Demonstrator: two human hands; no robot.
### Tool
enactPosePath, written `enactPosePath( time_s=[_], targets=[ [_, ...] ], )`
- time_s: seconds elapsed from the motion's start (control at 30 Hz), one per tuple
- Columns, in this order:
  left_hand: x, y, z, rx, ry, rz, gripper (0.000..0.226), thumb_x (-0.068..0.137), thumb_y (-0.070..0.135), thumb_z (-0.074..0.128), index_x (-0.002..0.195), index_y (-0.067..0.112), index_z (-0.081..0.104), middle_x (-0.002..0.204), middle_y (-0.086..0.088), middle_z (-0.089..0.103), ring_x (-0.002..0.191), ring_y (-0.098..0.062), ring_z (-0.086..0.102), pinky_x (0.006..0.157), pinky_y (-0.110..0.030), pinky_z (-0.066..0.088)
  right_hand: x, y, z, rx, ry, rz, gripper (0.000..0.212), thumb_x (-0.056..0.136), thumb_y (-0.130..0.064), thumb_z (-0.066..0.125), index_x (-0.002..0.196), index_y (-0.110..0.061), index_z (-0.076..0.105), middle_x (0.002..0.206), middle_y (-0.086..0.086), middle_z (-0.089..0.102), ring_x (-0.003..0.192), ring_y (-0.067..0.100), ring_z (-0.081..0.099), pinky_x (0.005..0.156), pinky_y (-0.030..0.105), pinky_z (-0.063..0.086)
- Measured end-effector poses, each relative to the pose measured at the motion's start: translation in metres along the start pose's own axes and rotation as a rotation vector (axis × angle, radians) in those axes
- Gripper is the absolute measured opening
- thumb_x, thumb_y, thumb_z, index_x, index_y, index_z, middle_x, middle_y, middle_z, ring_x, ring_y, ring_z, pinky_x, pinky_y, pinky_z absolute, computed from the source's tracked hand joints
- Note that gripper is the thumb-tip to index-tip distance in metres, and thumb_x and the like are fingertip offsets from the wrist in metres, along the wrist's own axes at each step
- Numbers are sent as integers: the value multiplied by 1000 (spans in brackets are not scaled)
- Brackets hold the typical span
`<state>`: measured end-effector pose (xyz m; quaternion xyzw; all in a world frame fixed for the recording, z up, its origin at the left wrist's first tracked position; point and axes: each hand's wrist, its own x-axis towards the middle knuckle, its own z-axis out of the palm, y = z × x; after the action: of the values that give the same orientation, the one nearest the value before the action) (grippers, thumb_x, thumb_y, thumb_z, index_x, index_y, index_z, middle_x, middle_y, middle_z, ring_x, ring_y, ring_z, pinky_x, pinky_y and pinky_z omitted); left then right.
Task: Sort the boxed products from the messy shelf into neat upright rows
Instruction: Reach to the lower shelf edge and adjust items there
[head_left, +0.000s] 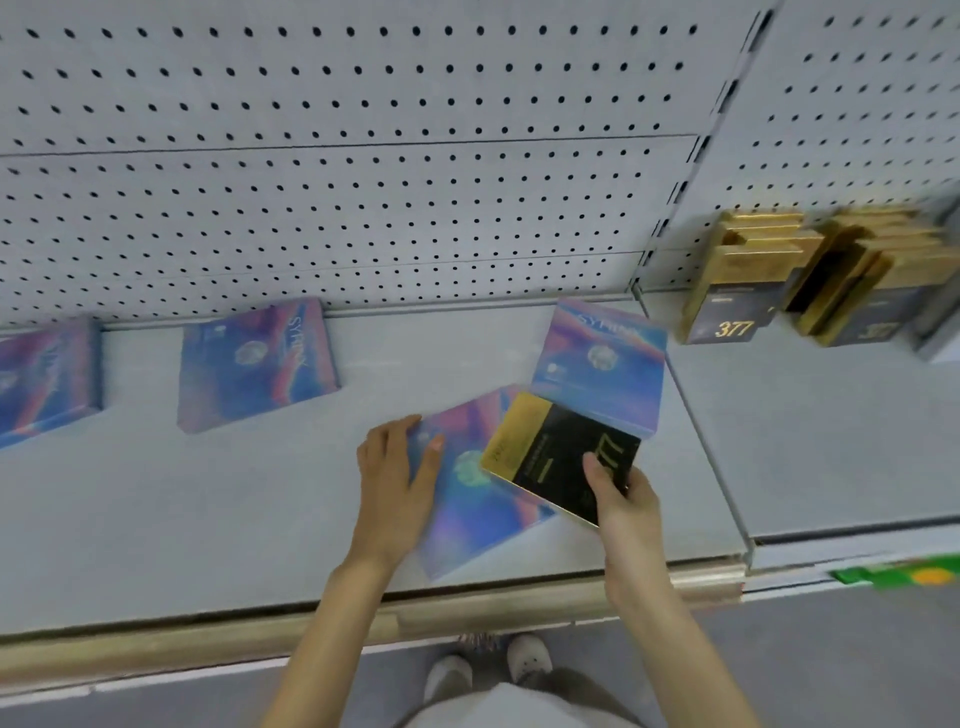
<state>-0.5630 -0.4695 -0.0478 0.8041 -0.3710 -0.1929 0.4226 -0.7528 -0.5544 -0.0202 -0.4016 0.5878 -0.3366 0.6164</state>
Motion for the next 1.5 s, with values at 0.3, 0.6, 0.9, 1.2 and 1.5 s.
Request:
enactPosePath(
  time_s=[0.3,0.6,0.9,1.2,1.5],
  targets=[
    [-10,18,-21,-671,156,-221,17,99,23,47,112,18,57,105,14,60,96,-3,55,86,-28,38,-21,1,29,398,133,-12,27,95,-20,58,120,-9,59,109,7,72,104,20,66,80,27,51],
    [-27,57,-30,-934,-120,-426,24,90,22,63,109,9,58,100,-8,69,82,-14,66,64,-25,54,-38,-7,-7,657,123,-88,25,96,-22,58,120,-17,60,105,4,74,95,16,71,79,31,58],
    [-94,99,9,-548,-496,-205,15,92,18,61,91,7,71,90,-13,74,76,-19,64,69,-31,50,-35,-29,-109,610,90,-105,28,94,-22,62,119,-11,60,107,8,74,99,24,71,81,41,59],
    [-171,184,150,-733,-208,-304,23,96,25,54,95,6,67,87,-10,74,68,-23,67,53,-28,53,-16,-45,-336,196,11,-135,21,94,-32,60,112,-21,62,101,1,75,90,14,73,64,29,60],
    [-215,257,228,-809,-132,-345,21,94,32,58,97,13,66,85,0,76,67,-13,71,48,-25,53,17,-75,-428,-19,-362,-87,53,68,-15,84,117,-17,64,105,6,74,96,22,72,71,28,58]
  ],
)
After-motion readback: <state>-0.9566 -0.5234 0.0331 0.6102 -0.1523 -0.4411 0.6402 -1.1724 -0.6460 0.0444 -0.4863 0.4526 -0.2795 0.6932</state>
